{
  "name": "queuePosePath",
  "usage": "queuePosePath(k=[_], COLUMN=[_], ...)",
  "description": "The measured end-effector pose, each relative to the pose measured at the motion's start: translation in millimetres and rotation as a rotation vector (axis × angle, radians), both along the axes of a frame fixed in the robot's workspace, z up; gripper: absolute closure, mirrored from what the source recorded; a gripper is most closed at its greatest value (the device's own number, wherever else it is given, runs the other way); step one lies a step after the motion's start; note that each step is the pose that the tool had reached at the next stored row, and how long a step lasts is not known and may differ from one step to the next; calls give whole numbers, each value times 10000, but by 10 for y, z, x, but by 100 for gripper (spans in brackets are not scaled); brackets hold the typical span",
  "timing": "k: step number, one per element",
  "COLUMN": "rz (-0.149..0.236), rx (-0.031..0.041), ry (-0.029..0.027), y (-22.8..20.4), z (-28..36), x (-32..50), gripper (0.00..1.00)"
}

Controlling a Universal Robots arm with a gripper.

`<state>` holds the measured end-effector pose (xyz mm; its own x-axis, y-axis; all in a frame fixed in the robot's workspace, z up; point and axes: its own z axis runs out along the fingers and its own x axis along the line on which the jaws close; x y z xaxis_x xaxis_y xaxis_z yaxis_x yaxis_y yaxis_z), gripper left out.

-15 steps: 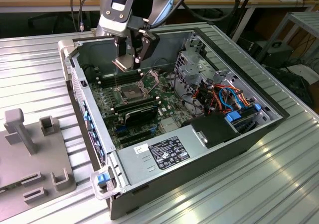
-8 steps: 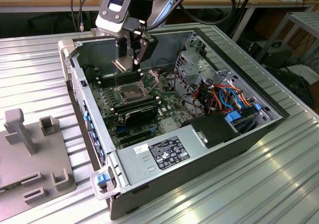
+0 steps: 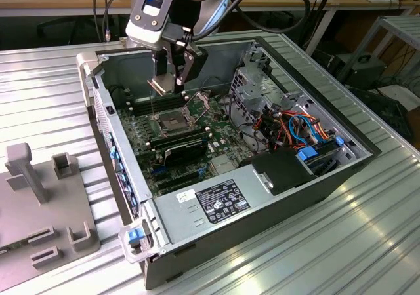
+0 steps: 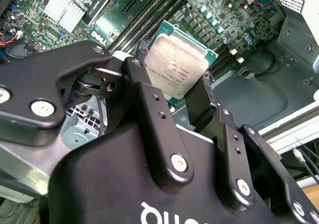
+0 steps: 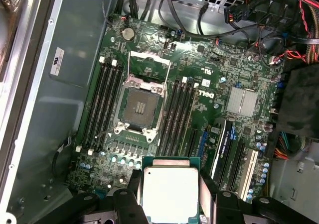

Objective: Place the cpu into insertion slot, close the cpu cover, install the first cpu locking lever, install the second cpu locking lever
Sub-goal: 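Place the cpu into insertion slot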

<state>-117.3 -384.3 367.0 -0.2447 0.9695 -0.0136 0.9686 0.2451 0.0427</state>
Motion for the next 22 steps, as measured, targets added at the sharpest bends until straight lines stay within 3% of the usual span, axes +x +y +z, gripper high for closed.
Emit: queuePosePath(k=[4, 8, 13, 18, 22], rz=[-153, -723, -900, -1604, -1795], rx=[-1, 1, 0, 0, 0], ry=[1, 0, 2, 1, 2], y=[0, 2, 34, 37, 44], z=[-1, -19, -61, -100, -114], x=[0, 2, 141, 177, 221], gripper=[45, 45, 45, 45, 45])
